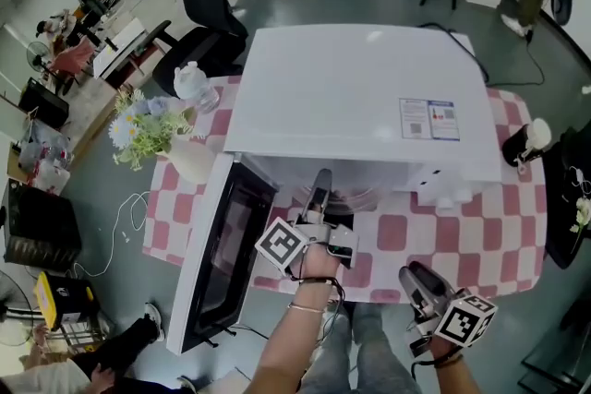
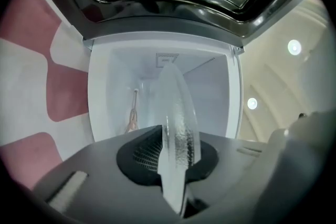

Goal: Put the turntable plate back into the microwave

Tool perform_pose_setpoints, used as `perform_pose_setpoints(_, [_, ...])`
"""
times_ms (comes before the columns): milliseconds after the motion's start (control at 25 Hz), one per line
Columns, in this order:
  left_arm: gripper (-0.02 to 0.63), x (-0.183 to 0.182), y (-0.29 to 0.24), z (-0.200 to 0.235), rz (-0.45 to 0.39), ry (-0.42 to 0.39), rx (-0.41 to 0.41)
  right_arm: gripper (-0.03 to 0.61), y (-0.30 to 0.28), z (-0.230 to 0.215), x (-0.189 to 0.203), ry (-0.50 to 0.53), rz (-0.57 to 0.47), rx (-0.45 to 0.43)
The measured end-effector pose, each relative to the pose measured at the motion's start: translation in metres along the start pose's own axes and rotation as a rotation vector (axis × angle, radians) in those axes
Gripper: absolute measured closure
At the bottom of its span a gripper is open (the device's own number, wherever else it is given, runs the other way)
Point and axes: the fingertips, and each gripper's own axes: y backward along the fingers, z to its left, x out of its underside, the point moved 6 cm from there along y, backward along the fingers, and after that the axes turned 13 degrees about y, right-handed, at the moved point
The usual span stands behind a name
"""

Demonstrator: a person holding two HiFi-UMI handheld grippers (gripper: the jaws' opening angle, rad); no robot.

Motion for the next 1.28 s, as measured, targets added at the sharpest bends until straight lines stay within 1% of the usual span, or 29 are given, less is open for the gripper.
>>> perform_pose_setpoints(240, [0.581, -0.003, -0.015, -0.001, 0.009, -0.012, -0.002, 0.43, -0.001, -0.001, 0.004, -0.01, 0.003, 0.007])
perform_pose_setpoints(560, [0.581, -0.002, -0.028, 0.005, 0.011, 0.004, -0.014, 0.43, -0.001, -0.005, 0.003, -0.02, -0.001, 0.019])
perform_pose_setpoints(1000, [0.581, -0.005, -0.037, 0.011, 0.008, -0.011, -0.057, 0.43, -0.004, -0.009, -0.002, -0.038, -0.014, 0.014])
perform_pose_setpoints(1280, [0.581, -0.006, -0.041, 0.016, 0.006, -0.036, -0.091, 0.43, -0.008, -0.014, -0.008, -0.04, -0.017, 0.01])
